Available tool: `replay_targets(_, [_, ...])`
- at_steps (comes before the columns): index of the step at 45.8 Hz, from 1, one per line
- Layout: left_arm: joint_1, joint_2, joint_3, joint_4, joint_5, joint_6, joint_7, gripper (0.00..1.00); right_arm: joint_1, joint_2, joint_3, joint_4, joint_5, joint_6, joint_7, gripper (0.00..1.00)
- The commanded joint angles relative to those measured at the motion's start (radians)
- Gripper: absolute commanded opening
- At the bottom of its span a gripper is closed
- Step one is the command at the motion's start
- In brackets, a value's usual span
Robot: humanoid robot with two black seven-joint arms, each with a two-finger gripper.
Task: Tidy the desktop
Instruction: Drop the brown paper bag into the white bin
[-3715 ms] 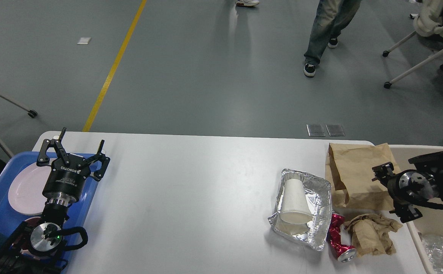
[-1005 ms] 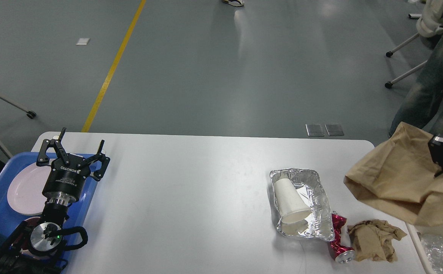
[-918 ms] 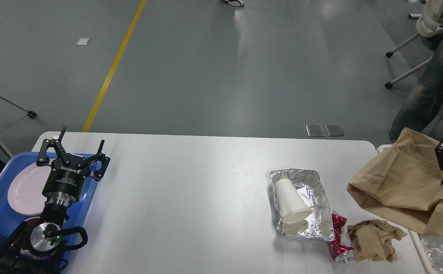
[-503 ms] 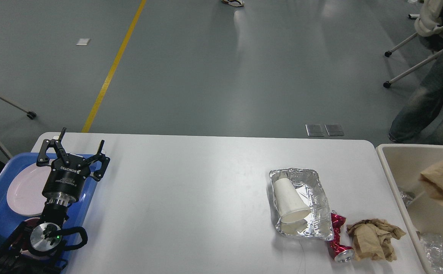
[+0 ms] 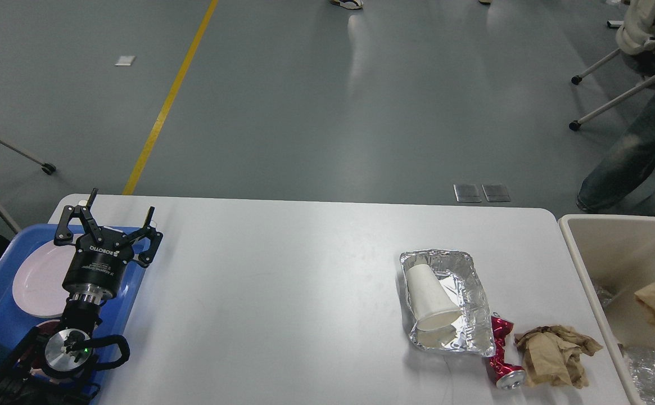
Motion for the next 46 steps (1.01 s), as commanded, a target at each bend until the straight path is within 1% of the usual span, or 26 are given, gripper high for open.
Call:
replay_targets(1, [0.000, -0.001, 0.000, 0.000, 0.000, 0.001, 0.001, 0.97, -0.201, 0.152, 0.082, -0.219, 0.006, -0.072, 0.003, 0.00])
replay_targets(3, [0.000, -0.001, 0.000, 0.000, 0.000, 0.000, -0.001, 0.97, -0.268, 0.219, 0.095, -0.308, 0.014, -0.126, 0.011, 0.00])
replay_targets(5, [0.000, 0.000, 0.000, 0.000, 0.000, 0.000, -0.001, 0.97, -0.315, 0.267, 0.104, -0.367, 0.017, -0.169, 0.015, 0.00])
replay_targets(8, [0.000, -0.001, 0.000, 0.000, 0.000, 0.001, -0.001, 0.96, -0.362, 0.312, 0.116, -0.404, 0.017, -0.229, 0.020, 0.00])
replay_targets(12, [0.000, 0.000, 0.000, 0.000, 0.000, 0.001, -0.001, 0.97, -0.384, 0.341, 0.133, -0.408, 0.017, -0.267, 0.035, 0.00])
replay_targets(24, [0.000, 0.000, 0.000, 0.000, 0.000, 0.001, -0.001, 0.97, -0.405, 0.418, 0.159, -0.413, 0.018, -0.295, 0.043, 0.00])
replay_targets(41, [0.000, 0.000, 0.000, 0.000, 0.000, 0.000, 0.001, 0.97, -0.415, 0.454, 0.155, -0.410, 0.017, -0.296, 0.038, 0.00])
replay_targets(42, [0.000, -0.001, 0.000, 0.000, 0.000, 0.001, -0.001, 0.97, -0.415, 0.454, 0.148, -0.410, 0.017, -0.298, 0.038, 0.02])
replay_targets(45, [0.000, 0.000, 0.000, 0.000, 0.000, 0.001, -0.001, 0.97, -0.416, 0.454, 0.147, -0.413, 0.017, -0.312, 0.040, 0.45])
replay_targets(46, [0.000, 0.000, 0.000, 0.000, 0.000, 0.001, -0.001, 0.97, -0.416, 0.454, 0.147, -0.415, 0.017, -0.321, 0.040, 0.57])
